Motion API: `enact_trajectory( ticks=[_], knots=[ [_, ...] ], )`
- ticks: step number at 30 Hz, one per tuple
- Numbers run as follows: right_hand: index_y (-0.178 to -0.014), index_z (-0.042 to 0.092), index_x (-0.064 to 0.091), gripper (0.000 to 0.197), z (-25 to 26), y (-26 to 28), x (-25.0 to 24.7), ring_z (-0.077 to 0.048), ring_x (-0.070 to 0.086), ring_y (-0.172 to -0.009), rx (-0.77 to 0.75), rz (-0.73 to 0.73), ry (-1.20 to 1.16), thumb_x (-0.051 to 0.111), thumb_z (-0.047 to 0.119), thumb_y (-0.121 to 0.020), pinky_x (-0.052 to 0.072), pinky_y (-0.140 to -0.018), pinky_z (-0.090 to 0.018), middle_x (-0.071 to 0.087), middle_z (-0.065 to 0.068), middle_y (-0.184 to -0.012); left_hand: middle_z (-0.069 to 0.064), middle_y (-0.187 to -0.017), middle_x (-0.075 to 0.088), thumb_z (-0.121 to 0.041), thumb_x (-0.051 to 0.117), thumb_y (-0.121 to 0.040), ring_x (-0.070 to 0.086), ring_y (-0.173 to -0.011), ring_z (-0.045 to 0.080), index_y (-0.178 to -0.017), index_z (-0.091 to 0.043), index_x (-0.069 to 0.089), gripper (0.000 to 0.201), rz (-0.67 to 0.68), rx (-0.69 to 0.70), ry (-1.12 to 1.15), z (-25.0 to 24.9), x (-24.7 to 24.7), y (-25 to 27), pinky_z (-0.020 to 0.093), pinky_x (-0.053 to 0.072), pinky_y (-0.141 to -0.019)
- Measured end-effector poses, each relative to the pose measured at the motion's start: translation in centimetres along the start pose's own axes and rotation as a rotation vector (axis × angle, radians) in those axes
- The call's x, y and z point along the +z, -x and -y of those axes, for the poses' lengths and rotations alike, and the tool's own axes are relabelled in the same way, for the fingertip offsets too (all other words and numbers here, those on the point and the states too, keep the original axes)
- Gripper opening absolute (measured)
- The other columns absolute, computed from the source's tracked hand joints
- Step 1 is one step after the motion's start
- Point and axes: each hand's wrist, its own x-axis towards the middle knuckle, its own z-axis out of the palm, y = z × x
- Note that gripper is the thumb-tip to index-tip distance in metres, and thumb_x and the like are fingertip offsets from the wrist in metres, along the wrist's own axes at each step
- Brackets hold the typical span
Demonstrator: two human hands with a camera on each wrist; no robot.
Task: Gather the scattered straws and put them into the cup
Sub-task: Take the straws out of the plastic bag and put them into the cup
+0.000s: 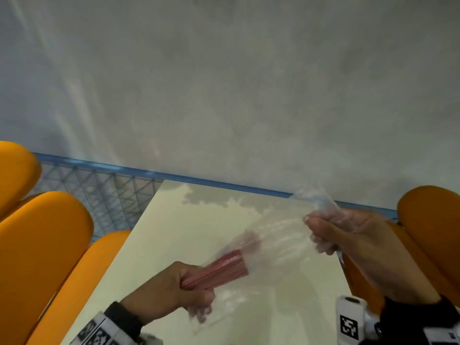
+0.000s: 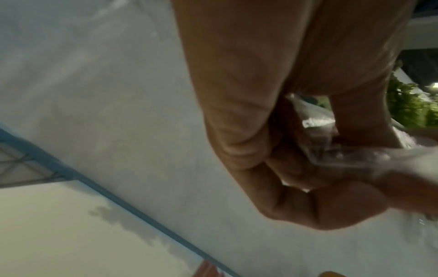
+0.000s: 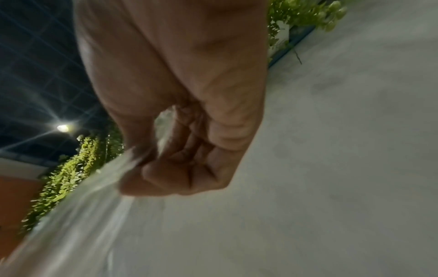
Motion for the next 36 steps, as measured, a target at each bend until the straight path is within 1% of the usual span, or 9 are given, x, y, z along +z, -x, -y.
enact_trajectory(
  ticks=[5, 9, 12, 15, 19, 24, 29, 32, 36],
  knots=[
    [-0.074, 0.006, 0.071, 0.043, -5.0, 1.8, 0.7, -0.031, 0.069, -0.071, 0.194, -0.073, -0.356, 0.09, 0.038, -0.054, 0.058, -0.062, -0.034, 0.069, -0.022, -0.083, 0.013, -0.075, 0.066, -0.04, 0.091, -0.059, 0.056, -0.065, 0.022, -0.09, -0.007, 0.077, 0.047, -0.305, 0.069, 0.111, -3.0, -5.2, 1.5, 0.026, 0.051, -0.059],
    [-0.08, 0.005, 0.073, 0.072, -8.1, 2.6, 3.3, -0.029, 0.062, -0.055, 0.464, -0.002, -0.714, 0.098, 0.04, -0.022, 0.051, -0.052, -0.034, 0.067, -0.022, -0.077, 0.014, -0.079, 0.07, -0.016, 0.068, -0.083, 0.064, -0.072, 0.023, -0.083, -0.013, 0.077, 0.009, -0.319, 0.143, 0.009, -6.7, -7.2, 1.0, 0.032, 0.055, -0.07],
    [-0.078, 0.003, 0.072, 0.051, -10.6, 2.5, 5.9, -0.018, 0.056, -0.05, 0.557, -0.08, -0.676, 0.089, 0.041, -0.049, 0.042, -0.053, -0.028, 0.061, -0.015, -0.067, 0.014, -0.075, 0.07, -0.019, 0.069, -0.084, 0.066, -0.072, 0.026, -0.076, -0.019, 0.075, 0.011, -0.281, 0.118, -0.191, -7.3, -6.5, 0.1, 0.036, 0.054, -0.071],
    [-0.07, 0.007, 0.071, 0.025, -12.5, 3.0, 6.7, -0.023, 0.066, -0.062, 0.455, -0.246, -0.659, 0.07, 0.031, -0.069, 0.044, -0.064, -0.034, 0.067, -0.017, -0.077, 0.011, -0.071, 0.071, -0.024, 0.068, -0.084, 0.066, -0.067, 0.019, -0.067, -0.022, 0.072, 0.017, -0.262, 0.094, -0.311, -7.4, -6.1, -1.0, 0.034, 0.054, -0.068],
    [-0.067, 0.006, 0.076, 0.025, -13.9, 4.1, 6.1, -0.026, 0.073, -0.071, 0.327, -0.359, -0.978, 0.066, 0.027, -0.078, 0.06, -0.055, -0.039, 0.075, -0.015, -0.08, 0.011, -0.067, 0.071, -0.048, 0.077, -0.072, 0.065, -0.059, 0.013, -0.07, -0.015, 0.072, 0.034, -0.271, 0.273, -0.32, -9.7, -6.0, -1.9, 0.023, 0.052, -0.057],
    [-0.084, 0.003, 0.071, 0.029, -15.4, 4.0, 6.8, -0.025, 0.066, -0.054, 0.561, -0.343, -1.092, 0.064, 0.03, -0.078, 0.052, -0.044, -0.029, 0.07, -0.014, -0.073, 0.003, -0.068, 0.072, -0.029, 0.07, -0.079, 0.068, -0.064, 0.014, -0.071, -0.024, 0.072, 0.01, -0.155, 0.267, -0.555, -10.8, -4.0, -3.5, 0.023, 0.053, -0.059],
    [-0.079, 0.009, 0.063, 0.025, -16.8, 4.2, 7.8, -0.022, 0.067, -0.066, 0.574, -0.522, -1.082, 0.053, 0.025, -0.094, 0.047, -0.066, -0.035, 0.07, -0.009, -0.076, -0.006, -0.068, 0.072, -0.045, 0.06, -0.081, 0.068, -0.065, 0.013, -0.075, -0.033, 0.073, 0.018, -0.153, 0.324, -0.643, -10.8, -2.5, -3.9, 0.021, 0.053, -0.06],
    [-0.096, 0.01, 0.066, 0.021, -17.5, 4.3, 8.9, -0.021, 0.072, -0.07, 0.61, -0.535, -1.207, 0.052, 0.025, -0.095, 0.051, -0.069, -0.035, 0.075, -0.009, -0.084, -0.018, -0.071, 0.071, -0.059, 0.047, -0.088, 0.068, -0.066, 0.005, -0.076, -0.035, 0.071, 0.035, -0.229, 0.51, -0.799, -12.4, -0.6, -4.4, 0.01, 0.049, -0.058],
    [-0.114, 0.009, 0.063, 0.027, -18.5, 4.4, 9.6, -0.026, 0.072, -0.08, 0.639, -0.589, -1.274, 0.051, 0.025, -0.095, 0.053, -0.072, -0.037, 0.073, -0.015, -0.096, -0.025, -0.08, 0.067, -0.068, 0.041, -0.082, 0.065, -0.073, 0.003, -0.076, -0.038, 0.069, 0.042, -0.26, 0.594, -0.971, -13.0, 0.4, -4.8, 0.011, 0.048, -0.062]
  ],
)
